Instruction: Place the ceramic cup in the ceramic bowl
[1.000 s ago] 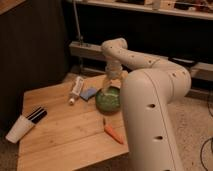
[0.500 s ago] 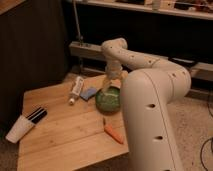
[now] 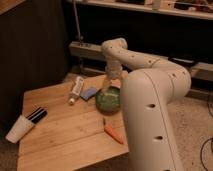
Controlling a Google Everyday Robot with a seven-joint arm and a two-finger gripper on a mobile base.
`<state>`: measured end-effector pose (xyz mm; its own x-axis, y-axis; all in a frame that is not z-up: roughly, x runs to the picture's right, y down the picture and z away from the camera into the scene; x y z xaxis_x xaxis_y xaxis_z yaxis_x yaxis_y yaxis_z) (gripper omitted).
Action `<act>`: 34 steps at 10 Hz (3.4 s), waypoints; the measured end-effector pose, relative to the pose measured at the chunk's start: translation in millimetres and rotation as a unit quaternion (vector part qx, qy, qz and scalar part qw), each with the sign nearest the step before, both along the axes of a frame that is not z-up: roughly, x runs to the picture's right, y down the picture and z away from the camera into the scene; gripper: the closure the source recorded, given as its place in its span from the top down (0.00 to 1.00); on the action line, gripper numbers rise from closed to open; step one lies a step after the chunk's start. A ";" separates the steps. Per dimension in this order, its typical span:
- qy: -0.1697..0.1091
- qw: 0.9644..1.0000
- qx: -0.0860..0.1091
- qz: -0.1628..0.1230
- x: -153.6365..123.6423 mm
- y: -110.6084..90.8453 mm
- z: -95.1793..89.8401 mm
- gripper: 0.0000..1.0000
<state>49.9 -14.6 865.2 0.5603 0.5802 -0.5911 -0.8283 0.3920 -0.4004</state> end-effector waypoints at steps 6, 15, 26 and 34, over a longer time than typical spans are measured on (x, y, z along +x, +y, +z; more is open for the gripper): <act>-0.025 0.999 0.007 0.021 2.3 -0.3 -1.4 0.80; -0.275 0.947 0.048 0.159 -62.4 13.4 -5.8 0.80; -0.460 0.872 -0.113 0.123 -277.4 67.0 -62.6 0.80; -0.475 0.871 -0.035 0.119 -344.9 131.9 -81.6 0.80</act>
